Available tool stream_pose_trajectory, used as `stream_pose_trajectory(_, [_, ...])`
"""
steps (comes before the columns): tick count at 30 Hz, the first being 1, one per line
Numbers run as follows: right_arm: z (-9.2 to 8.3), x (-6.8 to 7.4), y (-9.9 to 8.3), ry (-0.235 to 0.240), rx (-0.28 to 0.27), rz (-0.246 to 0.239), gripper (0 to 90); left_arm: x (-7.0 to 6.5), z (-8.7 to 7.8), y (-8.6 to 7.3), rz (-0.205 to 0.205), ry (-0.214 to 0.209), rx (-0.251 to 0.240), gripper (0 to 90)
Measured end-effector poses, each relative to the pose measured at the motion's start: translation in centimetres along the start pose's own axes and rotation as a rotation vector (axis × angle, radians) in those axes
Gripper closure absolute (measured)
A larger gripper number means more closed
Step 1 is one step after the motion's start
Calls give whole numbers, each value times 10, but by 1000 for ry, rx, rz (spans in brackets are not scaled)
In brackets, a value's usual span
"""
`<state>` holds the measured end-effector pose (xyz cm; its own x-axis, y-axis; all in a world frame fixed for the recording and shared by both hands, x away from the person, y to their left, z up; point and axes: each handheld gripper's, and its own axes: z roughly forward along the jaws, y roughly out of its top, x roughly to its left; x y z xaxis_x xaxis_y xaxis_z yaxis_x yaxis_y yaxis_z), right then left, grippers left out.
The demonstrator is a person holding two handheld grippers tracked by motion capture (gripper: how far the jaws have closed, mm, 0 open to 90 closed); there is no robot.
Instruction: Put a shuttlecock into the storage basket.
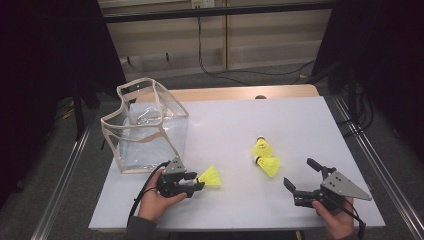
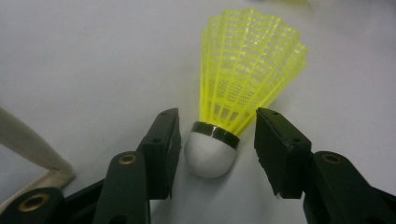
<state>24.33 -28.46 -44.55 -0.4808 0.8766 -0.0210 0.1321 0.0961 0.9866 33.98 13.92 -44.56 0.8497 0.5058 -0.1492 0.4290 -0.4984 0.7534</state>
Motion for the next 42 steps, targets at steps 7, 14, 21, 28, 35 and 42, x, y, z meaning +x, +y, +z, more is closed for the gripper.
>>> stream_pose_trajectory(7, [0,0,0,2,0,-3,26,0,3,1,6,-8,19,533])
stream_pose_trajectory(14, [0,0,0,1,4,-4,26,1,5,0,16,-10,31,550])
stream_pose_trajectory(21, [0,1,0,1,4,-2,26,2,4,0,16,-18,41,559])
stream_pose_trajectory(28, [0,0,0,-1,7,-5,26,2,4,-1,24,-14,48,582])
stream_pose_trajectory(35, [-1,0,0,-4,6,-5,26,3,3,-1,40,3,81,618])
stream_pose_trajectory(42, [-2,0,0,-9,9,-6,26,0,4,1,47,21,95,627])
